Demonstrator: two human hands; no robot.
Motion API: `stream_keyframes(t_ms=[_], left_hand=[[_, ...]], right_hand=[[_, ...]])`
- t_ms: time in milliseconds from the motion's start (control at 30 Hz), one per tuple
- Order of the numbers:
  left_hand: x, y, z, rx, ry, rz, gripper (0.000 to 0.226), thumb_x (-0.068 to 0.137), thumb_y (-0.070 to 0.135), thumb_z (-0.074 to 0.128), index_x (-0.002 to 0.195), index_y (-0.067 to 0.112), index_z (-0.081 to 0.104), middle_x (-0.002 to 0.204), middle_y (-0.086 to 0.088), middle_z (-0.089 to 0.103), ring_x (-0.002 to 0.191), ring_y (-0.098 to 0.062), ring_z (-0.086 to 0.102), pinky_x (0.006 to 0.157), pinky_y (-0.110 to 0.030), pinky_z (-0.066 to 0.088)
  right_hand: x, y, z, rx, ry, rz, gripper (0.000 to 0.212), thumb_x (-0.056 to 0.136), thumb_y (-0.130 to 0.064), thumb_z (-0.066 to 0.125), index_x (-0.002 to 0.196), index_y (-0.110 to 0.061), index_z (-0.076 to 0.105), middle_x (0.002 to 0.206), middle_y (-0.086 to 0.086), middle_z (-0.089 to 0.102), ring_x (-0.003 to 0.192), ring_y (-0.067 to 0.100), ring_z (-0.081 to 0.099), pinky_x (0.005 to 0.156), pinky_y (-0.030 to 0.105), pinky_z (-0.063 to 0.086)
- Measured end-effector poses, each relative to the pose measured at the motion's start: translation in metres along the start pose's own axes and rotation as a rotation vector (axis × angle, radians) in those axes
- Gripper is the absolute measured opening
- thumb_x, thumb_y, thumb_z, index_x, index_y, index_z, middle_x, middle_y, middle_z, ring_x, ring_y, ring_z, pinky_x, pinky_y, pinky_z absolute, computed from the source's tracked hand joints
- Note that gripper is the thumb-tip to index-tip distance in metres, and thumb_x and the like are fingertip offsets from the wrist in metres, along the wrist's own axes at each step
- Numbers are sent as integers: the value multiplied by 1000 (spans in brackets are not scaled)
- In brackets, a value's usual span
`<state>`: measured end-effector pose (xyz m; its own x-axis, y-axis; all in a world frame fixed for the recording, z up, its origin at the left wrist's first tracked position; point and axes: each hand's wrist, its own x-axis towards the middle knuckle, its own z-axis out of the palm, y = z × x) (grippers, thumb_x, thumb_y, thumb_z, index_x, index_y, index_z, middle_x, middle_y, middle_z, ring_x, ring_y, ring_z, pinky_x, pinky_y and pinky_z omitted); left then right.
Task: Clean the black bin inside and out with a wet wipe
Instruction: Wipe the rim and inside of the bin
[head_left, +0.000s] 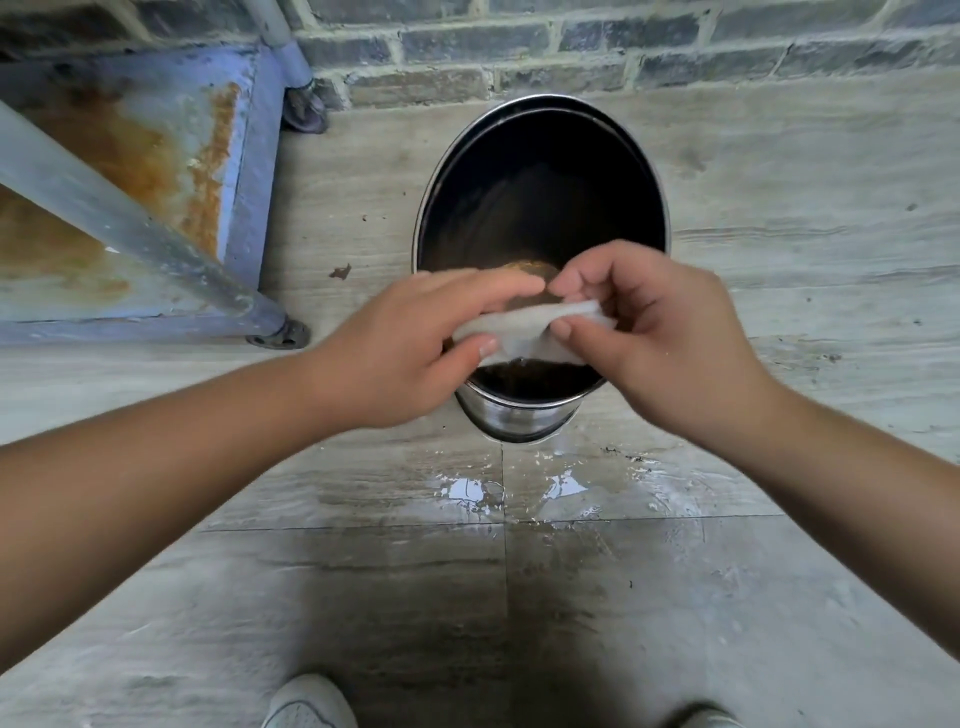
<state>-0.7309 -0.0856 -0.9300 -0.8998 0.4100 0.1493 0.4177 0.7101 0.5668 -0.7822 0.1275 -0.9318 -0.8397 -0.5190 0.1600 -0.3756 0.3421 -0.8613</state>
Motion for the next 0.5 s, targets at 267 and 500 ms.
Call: stream_keyframes(t_ms=[267, 500], left_hand=[[18, -12, 13, -34, 243, -161, 36, 85, 15, 56, 119, 23, 46, 92, 19, 52, 86, -6, 56, 80, -31, 45], [47, -26, 18, -73, 507, -277, 28, 87, 15, 56, 115, 17, 54, 92, 24, 50, 85, 12, 50, 78, -7, 35]], right_hand=[[44, 31, -10, -114, 144, -155, 19, 80, -11, 74, 98, -14, 69, 81, -11, 60, 71, -10, 52, 67, 10, 42], [78, 47, -17, -126, 183, -178, 18, 81, -12, 70, 98, -6, 67, 80, -10, 57, 72, -7, 50, 69, 17, 43]])
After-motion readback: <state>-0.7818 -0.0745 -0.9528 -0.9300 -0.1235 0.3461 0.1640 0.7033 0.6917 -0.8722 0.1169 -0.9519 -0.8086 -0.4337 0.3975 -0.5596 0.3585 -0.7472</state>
